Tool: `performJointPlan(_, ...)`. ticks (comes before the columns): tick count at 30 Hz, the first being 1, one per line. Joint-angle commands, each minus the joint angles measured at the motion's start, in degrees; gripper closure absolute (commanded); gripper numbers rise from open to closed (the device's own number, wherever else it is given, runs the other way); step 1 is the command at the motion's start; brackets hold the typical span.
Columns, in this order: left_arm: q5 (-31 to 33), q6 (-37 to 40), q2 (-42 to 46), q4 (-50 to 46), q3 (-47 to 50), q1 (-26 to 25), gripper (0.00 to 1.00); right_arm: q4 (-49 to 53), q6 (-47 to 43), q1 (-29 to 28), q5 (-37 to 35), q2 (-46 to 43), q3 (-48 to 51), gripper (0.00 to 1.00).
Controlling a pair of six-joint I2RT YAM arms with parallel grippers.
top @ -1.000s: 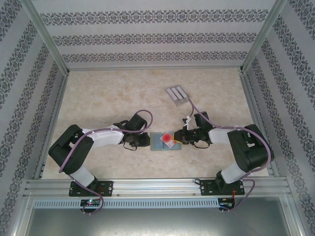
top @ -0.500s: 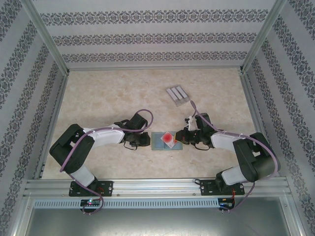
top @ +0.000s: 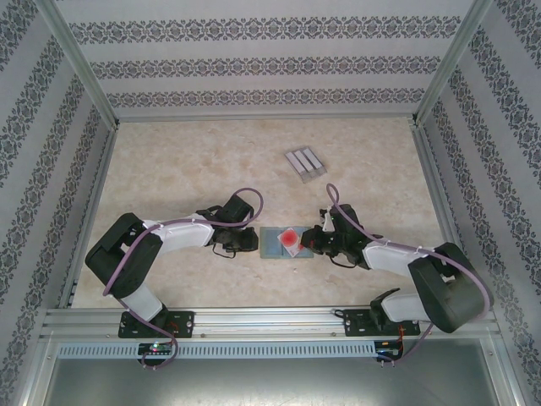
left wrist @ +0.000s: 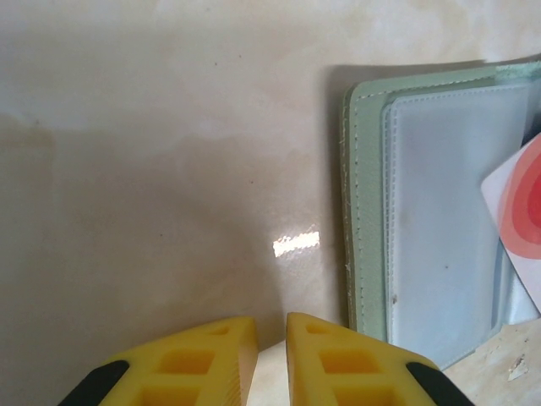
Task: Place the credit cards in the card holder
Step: Insert the credit card into the card slot.
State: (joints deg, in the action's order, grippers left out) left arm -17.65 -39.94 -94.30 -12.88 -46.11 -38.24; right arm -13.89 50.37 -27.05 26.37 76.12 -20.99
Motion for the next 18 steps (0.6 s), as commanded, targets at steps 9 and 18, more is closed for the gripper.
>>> performJointPlan(9, -1.0, -0.4, -4.6, 3.8, 2.1, -0.6, 0.79, 0.3, 9.0, -7.4, -19.5, -4.6, 3.7, 1.0)
performJointPlan(18, -1.4, 0.0, -4.8, 3.6, 1.6, -0.6, 0.77, 1.2, 13.5, -12.9, -23.3, -1.8, -0.2, 0.99)
